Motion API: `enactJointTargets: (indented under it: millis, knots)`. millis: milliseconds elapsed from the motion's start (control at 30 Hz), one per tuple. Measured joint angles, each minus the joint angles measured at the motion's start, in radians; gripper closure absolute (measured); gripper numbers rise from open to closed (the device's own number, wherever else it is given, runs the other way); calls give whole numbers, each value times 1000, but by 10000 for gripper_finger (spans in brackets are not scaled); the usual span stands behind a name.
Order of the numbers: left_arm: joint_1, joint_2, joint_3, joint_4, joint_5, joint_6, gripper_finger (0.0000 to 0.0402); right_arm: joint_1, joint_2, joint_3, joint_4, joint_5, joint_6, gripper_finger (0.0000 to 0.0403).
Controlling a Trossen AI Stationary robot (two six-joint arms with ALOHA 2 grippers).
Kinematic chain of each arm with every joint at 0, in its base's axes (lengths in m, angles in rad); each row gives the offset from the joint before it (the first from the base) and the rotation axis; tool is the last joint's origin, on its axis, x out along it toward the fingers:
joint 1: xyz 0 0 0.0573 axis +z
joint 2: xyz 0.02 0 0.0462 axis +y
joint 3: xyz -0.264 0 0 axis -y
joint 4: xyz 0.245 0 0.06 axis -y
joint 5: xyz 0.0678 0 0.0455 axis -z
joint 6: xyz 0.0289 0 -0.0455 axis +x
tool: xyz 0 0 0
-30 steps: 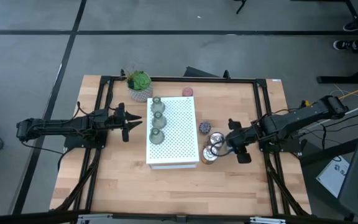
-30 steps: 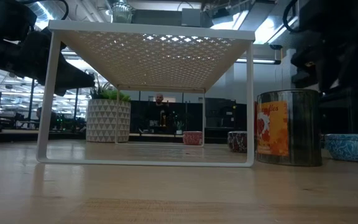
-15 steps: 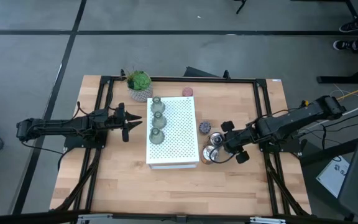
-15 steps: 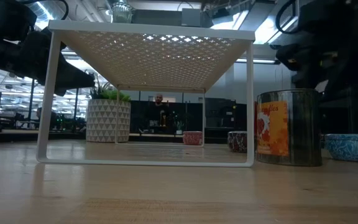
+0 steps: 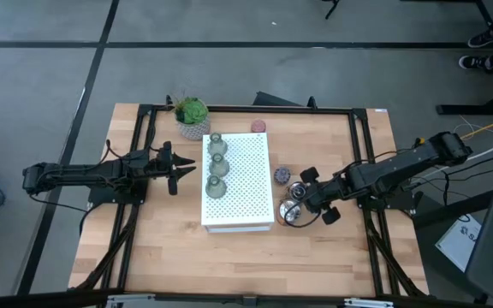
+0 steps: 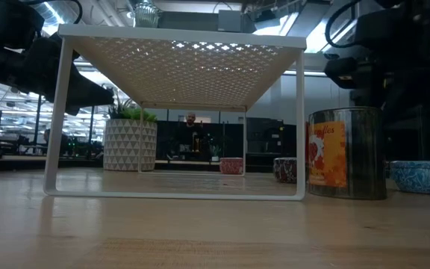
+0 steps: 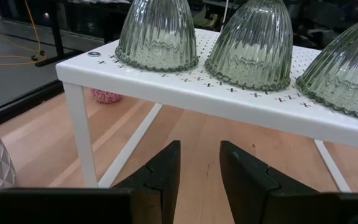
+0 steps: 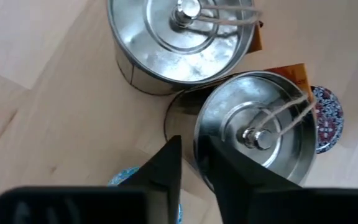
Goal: Pick & Place candle stick holders
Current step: Put the top orange scented candle on the shelf
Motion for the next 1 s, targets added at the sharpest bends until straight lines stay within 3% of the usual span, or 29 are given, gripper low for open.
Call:
enactJointTargets:
  millis: [233,733,1000]
  knots:
    - [0,0,0,0,0,0,294,-1,3,1,-5,16,49,395]
    - [0,0,0,0,0,0,294,-77,-67,-4,-122,30,172,402]
    - [0,0,0,0,0,0,294,-95,-71,96,-239,30,206,402]
